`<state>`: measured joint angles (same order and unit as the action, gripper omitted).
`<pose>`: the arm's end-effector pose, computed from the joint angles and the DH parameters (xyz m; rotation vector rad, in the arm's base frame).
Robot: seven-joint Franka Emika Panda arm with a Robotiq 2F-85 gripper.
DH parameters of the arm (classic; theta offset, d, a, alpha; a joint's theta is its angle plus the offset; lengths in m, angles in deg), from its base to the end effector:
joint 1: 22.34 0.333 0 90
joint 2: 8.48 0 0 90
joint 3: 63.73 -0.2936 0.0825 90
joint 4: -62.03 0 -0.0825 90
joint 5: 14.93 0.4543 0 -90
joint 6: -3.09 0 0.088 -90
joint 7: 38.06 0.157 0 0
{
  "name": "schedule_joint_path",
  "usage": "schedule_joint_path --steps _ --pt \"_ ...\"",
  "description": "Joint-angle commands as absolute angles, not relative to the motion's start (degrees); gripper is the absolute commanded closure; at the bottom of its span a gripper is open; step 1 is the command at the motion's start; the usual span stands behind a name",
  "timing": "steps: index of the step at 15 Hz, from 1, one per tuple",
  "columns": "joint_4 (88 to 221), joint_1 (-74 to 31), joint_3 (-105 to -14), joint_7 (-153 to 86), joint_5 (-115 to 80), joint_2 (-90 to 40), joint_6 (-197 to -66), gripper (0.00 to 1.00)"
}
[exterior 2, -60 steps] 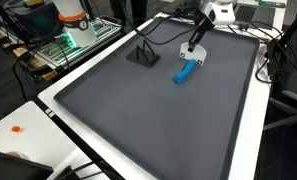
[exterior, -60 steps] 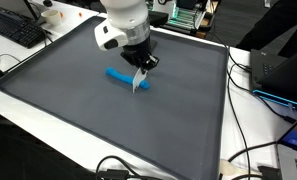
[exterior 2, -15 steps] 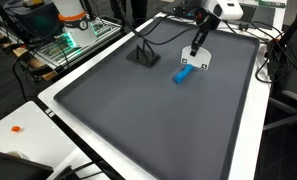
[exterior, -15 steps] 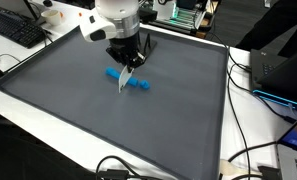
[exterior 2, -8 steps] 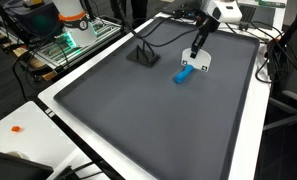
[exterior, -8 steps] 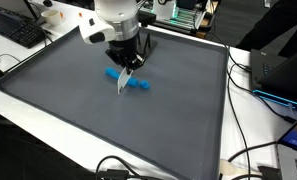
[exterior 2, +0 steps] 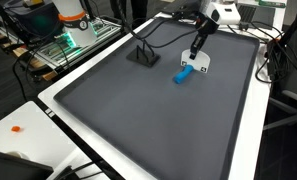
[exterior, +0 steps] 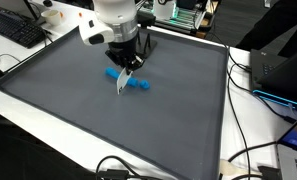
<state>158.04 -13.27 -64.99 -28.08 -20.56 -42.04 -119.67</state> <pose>0.6930 0.1177 0.1402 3.0492 0.0934 -0.1600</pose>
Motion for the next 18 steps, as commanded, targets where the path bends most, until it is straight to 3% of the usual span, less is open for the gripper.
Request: schedule_joint_path --steps 1,18 --pt "160.37 -13.89 -65.1 -28.13 -19.64 -42.55 -119.08 0.99" --pt "162.63 -15.34 -66.54 -30.5 -14.63 -40.02 -115.07 0.99"
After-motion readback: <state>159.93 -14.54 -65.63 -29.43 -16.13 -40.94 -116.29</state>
